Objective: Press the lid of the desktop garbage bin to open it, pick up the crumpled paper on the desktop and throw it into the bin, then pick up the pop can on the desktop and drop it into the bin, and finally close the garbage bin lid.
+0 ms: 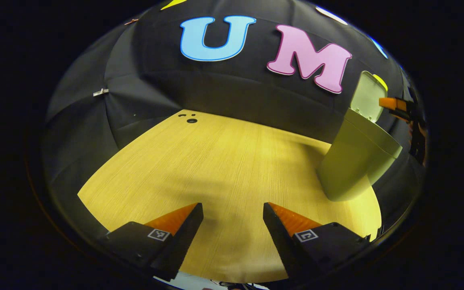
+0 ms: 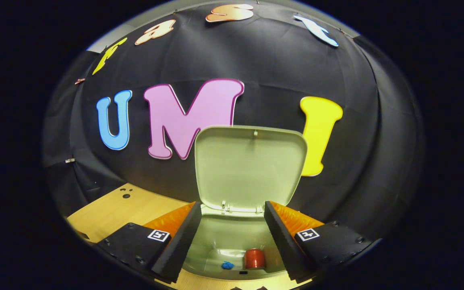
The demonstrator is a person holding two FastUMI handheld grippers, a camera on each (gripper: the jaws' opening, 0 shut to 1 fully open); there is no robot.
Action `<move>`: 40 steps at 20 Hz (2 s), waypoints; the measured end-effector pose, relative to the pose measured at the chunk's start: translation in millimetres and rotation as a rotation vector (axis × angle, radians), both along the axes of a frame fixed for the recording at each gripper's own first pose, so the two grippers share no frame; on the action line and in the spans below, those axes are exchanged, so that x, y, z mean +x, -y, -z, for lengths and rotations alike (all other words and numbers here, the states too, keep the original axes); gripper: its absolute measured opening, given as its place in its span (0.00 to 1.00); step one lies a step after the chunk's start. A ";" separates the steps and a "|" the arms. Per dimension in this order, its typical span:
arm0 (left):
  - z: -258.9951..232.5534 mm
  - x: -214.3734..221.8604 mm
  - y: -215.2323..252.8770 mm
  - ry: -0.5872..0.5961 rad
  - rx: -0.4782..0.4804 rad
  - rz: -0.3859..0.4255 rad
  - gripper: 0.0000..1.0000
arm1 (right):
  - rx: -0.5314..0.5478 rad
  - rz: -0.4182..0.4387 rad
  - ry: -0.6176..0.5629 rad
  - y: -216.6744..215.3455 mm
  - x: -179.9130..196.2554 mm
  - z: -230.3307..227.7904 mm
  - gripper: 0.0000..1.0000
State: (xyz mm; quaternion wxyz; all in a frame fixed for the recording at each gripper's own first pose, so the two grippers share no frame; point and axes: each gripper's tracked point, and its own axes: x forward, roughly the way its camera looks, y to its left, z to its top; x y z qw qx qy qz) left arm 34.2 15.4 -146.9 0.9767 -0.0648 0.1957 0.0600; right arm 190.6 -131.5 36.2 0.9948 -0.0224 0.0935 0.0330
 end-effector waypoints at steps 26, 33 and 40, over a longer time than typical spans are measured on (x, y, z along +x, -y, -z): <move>-28.0 -33.2 -41.7 0.114 -0.106 -0.135 0.96 | -0.037 0.108 0.020 19.9 121.3 -112.3 0.98; -33.3 -25.1 -36.9 0.125 -0.070 -0.107 0.96 | 0.005 0.098 -0.057 22.9 126.9 -86.8 0.98; -31.3 -16.9 -23.9 0.119 -0.043 -0.075 0.96 | 0.070 0.093 -0.076 29.3 92.8 -69.8 0.98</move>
